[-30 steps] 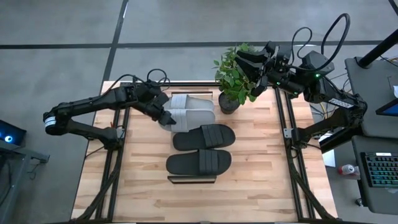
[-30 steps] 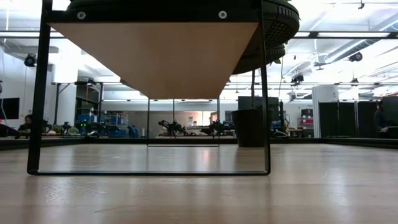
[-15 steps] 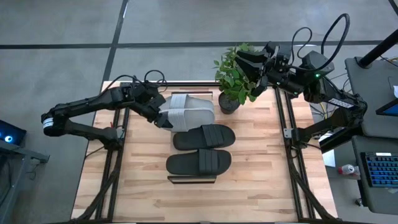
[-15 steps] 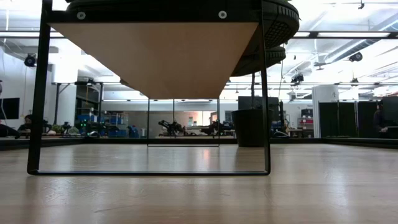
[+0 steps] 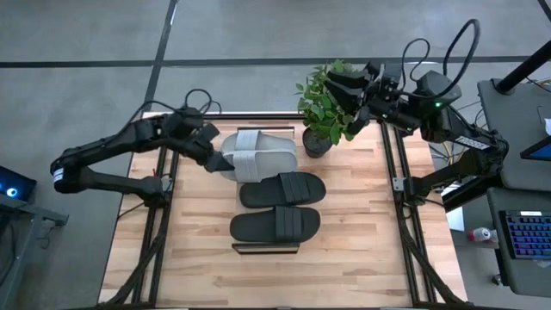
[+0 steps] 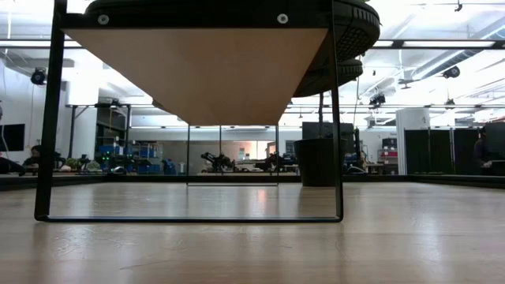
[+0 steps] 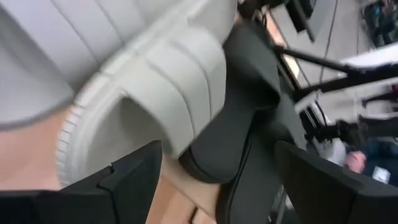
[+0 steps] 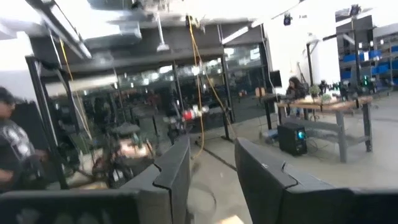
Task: Pick and place slides into the shelf
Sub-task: Adjust the black slipper
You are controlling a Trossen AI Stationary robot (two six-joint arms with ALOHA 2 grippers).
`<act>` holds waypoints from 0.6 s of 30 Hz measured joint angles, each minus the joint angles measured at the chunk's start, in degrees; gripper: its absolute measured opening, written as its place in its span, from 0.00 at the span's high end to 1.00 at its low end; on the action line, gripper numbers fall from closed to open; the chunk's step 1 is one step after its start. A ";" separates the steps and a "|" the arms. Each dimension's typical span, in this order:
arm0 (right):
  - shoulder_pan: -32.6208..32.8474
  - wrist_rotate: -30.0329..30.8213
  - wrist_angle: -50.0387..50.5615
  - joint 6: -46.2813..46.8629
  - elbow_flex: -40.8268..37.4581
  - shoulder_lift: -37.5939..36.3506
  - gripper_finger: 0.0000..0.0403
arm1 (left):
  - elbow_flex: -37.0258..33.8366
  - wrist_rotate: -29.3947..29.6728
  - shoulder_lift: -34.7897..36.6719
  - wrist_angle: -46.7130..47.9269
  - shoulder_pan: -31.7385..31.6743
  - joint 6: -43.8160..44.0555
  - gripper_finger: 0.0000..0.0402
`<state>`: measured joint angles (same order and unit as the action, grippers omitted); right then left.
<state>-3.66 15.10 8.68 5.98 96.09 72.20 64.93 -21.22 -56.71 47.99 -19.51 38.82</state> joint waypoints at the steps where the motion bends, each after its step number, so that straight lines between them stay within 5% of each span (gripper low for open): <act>1: 0.00 0.01 1.21 -0.04 0.00 0.00 0.71 | 0.25 1.11 0.56 -0.15 0.00 -0.10 0.27; 8: 0.00 -0.29 11.21 1.45 0.00 2.65 0.73 | 1.75 11.42 5.39 -7.04 0.00 -0.24 0.27; 18: 0.02 -0.86 21.26 -11.79 -0.02 9.89 0.74 | 1.73 19.02 11.74 -12.41 0.00 -1.74 0.27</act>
<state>-3.64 14.25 29.94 -5.81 96.07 82.09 66.65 -2.20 -44.97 35.58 -19.51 37.08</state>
